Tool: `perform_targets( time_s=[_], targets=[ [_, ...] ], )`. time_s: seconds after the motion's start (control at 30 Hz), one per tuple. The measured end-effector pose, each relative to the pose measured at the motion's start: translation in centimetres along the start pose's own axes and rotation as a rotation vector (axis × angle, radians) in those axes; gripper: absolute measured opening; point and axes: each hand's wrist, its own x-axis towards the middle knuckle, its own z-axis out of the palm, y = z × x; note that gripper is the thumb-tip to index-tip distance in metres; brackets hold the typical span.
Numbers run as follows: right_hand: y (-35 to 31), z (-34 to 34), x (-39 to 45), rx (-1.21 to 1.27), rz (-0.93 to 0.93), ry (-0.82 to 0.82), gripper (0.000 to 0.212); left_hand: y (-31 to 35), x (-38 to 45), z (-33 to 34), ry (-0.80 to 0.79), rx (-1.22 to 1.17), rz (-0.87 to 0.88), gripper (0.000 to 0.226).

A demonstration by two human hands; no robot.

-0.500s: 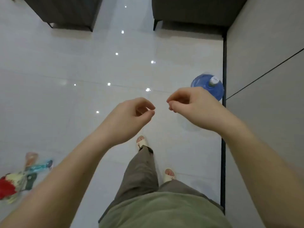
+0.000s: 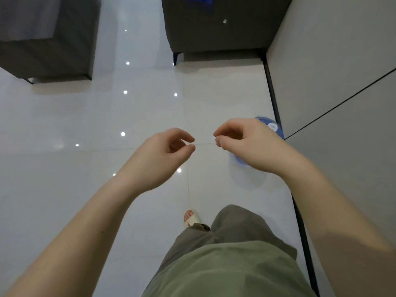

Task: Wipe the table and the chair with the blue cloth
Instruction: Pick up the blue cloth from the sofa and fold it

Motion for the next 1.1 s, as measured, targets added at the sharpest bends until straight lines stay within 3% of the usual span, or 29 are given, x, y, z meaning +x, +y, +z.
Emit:
perform_targets(
  time_s=[0.3,0.67,1.1],
  targets=[
    [-1.1,-3.8,8.6,-0.009,-0.056,-0.014,0.015,3.2,8.9,-0.7,-0.040,0.026,0.025,0.023],
    [-1.8,-12.0,18.9,0.006,-0.115,-0.036,0.016,9.1,19.3,-3.5,0.048,0.044,-0.026,0.021],
    [-5.4,-16.5,32.5,-0.014,-0.069,-0.007,0.016,9.9,33.4,-9.9,0.020,0.053,0.029,0.020]
  ],
)
